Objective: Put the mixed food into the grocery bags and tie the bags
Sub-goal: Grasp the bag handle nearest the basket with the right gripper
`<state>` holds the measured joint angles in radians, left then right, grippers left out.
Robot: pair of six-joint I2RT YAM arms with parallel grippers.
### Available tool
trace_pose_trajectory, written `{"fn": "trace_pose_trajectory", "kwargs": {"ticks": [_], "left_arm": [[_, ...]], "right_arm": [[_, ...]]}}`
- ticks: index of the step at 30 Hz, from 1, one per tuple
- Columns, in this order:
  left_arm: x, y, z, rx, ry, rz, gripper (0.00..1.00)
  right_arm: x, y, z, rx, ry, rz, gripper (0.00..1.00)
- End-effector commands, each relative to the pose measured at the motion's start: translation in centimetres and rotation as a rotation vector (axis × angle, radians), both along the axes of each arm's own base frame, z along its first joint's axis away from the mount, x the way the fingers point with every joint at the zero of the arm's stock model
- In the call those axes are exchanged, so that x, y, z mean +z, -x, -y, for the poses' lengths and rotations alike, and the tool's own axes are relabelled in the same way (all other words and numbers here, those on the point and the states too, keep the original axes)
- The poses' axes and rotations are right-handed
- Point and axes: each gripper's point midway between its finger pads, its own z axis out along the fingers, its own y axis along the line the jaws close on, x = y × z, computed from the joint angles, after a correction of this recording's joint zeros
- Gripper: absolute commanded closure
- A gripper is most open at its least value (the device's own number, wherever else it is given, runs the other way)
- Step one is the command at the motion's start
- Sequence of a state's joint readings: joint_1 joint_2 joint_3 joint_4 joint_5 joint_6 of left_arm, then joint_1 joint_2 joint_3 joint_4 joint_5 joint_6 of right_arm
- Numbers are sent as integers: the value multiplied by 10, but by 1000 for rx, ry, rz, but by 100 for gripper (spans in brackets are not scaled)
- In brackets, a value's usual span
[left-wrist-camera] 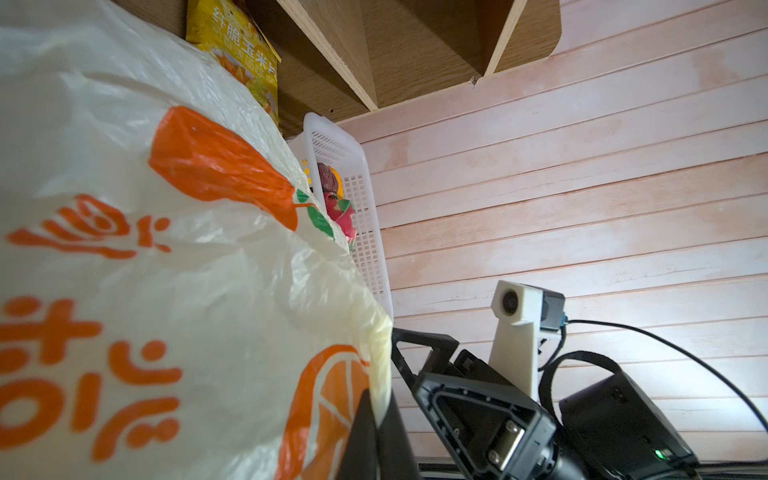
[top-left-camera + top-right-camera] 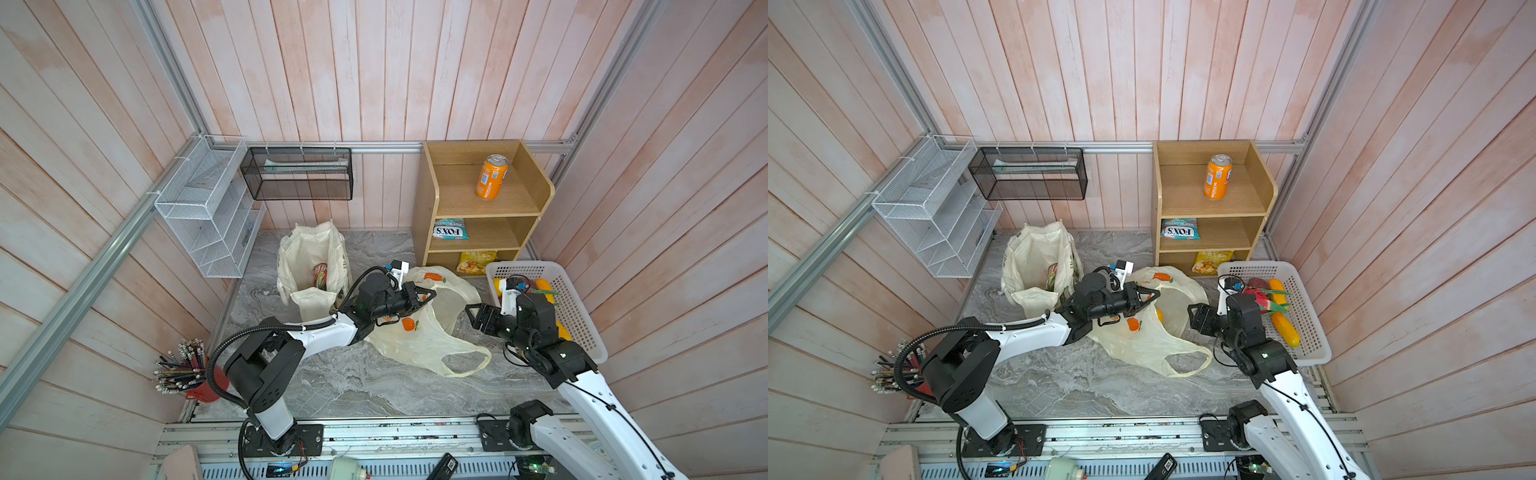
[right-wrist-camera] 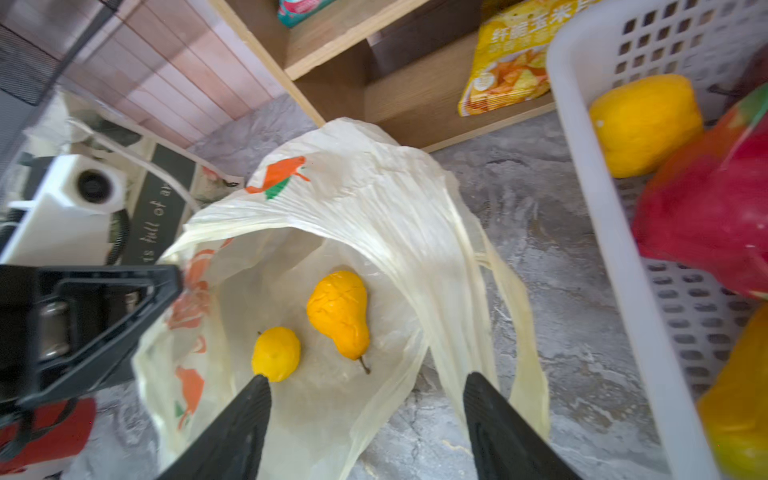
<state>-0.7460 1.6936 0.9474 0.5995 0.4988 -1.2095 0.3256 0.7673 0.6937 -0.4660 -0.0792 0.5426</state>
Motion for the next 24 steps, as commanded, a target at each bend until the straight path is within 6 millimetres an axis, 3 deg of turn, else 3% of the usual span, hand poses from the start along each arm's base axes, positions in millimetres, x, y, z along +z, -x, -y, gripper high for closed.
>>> {"fn": "trace_pose_trajectory", "kwargs": {"ticks": [1,7,10,11,13,16,24], "left_arm": [[3,2,-1,-16,11,30,100],[4,2,-1,-18,14,32,100],[6,3,-1,-20,16,35,100],[7,3,0,-23,19,38,100],[8,3,0,-27,23,39,100],[13,5,1,-40,34,42,100],[36,-6,6,-40,17,76,100]], "right_arm": [[-16,-8,18,-62,109,-10,25],[-54,-22,12,-50,123,-79,26],[-71,-24,13,-54,126,-106,32],[-74,-23,13,-53,124,-112,37],[-74,-22,10,-33,107,-119,65],[-49,-19,-2,21,55,-83,100],[71,5,-33,157,-195,89,100]]}}
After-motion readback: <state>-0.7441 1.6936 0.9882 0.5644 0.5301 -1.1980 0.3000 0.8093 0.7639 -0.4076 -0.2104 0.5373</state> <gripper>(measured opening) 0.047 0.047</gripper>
